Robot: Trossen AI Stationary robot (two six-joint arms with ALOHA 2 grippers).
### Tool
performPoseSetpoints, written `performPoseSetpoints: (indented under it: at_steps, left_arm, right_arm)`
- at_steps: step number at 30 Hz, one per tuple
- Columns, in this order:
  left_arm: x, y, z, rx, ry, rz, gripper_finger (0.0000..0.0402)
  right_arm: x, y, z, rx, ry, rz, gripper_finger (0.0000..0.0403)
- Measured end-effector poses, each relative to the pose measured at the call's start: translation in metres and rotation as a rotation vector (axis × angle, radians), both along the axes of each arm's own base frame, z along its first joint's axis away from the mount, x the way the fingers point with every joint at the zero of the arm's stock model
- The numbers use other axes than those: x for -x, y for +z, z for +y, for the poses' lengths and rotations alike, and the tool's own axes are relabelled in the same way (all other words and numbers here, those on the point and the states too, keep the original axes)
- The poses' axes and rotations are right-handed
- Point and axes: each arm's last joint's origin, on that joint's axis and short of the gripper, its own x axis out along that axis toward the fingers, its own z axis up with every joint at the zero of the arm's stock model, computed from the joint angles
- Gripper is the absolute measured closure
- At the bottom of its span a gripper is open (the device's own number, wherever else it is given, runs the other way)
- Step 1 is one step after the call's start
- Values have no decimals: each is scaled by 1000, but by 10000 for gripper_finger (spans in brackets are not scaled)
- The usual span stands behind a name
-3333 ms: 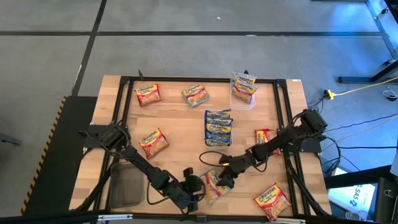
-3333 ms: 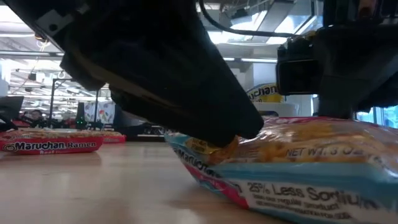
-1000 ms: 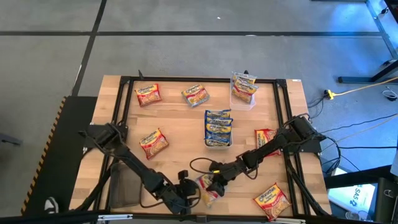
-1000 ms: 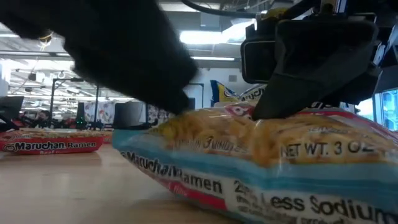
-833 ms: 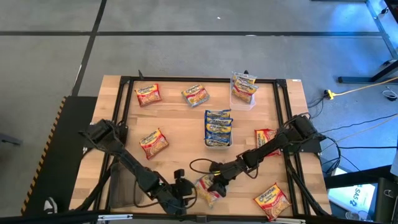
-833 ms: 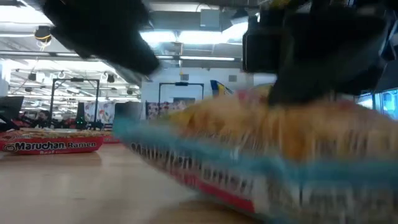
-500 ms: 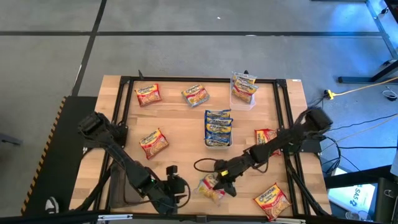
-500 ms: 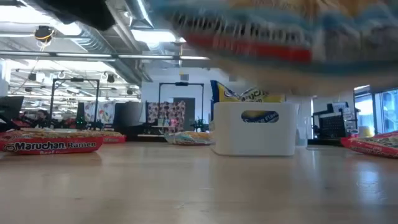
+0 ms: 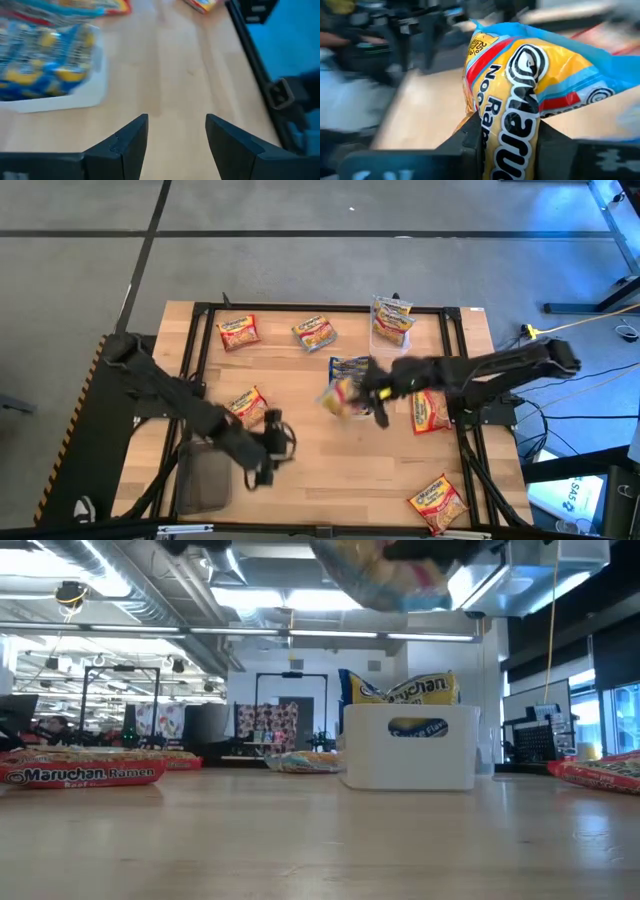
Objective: Sort Maruchan noodles
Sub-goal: Put the light blue noodle pack in the transparent bin
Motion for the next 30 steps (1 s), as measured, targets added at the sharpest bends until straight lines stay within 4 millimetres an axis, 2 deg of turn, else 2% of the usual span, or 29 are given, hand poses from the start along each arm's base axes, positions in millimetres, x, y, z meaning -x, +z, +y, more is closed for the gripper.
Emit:
performPoseSetpoints:
  at_steps: [6, 12, 17, 20, 24, 30]
  left_arm:
    - [29, -6, 56, 59, 100, -146, 208]
    - [51, -19, 89, 87, 189, -221, 208]
    - [56, -30, 106, 76, 254, -219, 208]
    - [55, -35, 113, 61, 284, -204, 208]
    - [52, -36, 119, 37, 298, -202, 208]
    - [50, -35, 124, 21, 313, -214, 208]
  right_arm:
    - [17, 21, -47, 352, -221, -76, 336]
    - [27, 31, -94, 636, -444, 178, 336]
    - [37, 39, -131, 643, -534, 418, 336]
    - [44, 38, -149, 612, -532, 558, 336]
    - [54, 28, -167, 533, -476, 704, 336]
    - [59, -2, -187, 458, -367, 816, 336]
